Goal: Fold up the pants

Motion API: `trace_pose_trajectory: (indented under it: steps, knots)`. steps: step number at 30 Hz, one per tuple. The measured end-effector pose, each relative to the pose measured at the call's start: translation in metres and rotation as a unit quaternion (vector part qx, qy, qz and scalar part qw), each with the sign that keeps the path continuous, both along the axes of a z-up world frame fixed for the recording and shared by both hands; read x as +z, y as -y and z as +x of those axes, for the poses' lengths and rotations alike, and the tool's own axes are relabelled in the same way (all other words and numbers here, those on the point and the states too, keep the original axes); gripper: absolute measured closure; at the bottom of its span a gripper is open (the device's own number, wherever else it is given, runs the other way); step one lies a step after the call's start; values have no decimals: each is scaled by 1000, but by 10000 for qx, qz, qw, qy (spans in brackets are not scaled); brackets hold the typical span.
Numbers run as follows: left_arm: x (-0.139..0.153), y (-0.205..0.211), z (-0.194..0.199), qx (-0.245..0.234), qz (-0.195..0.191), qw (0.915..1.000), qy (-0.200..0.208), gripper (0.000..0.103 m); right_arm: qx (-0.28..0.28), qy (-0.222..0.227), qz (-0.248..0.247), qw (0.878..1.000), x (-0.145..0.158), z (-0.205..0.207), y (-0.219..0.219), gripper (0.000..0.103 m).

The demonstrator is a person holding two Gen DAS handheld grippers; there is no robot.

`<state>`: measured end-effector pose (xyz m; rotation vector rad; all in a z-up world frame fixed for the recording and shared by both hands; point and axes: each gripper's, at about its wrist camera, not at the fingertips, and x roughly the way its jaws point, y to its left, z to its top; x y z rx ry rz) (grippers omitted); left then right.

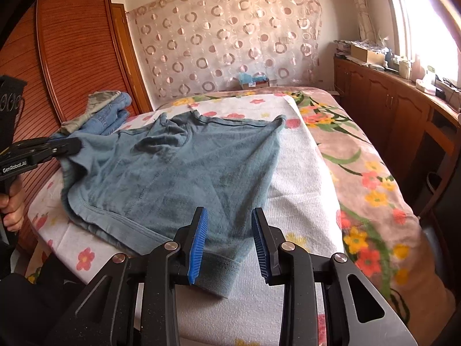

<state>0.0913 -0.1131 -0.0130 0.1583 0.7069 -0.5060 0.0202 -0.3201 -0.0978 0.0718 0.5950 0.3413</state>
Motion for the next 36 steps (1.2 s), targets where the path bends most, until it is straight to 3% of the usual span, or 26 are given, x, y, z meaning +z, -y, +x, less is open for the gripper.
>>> trace_pose_trajectory:
  steps: [12, 24, 26, 31, 33, 35, 36]
  knots:
    - [5, 68, 12, -497, 100, 9986, -160, 93, -12, 53, 148, 9999, -4, 0, 11, 70]
    - [-6, 100, 22, -562, 353, 9971, -366, 92, 21, 47, 219, 9997, -8, 0, 10, 70]
    - [-7, 101, 22, -548, 372, 9972, -354, 88, 33, 69, 209, 9998, -7, 0, 10, 70]
    - [-7, 88, 21, -376, 298, 9985, -271, 60, 7, 92, 159, 9998, -8, 2, 8, 70]
    - [-6, 82, 19, -326, 340, 9987, -203, 58, -4, 93, 160, 9998, -8, 5, 6, 70]
    - [-5, 76, 18, -247, 368, 9989, -143, 50, 9, 96, 177, 9998, -8, 6, 5, 70]
    - [-5, 71, 17, -204, 342, 9991, -122, 37, 27, 93, 178, 9998, -7, 8, 3, 70]
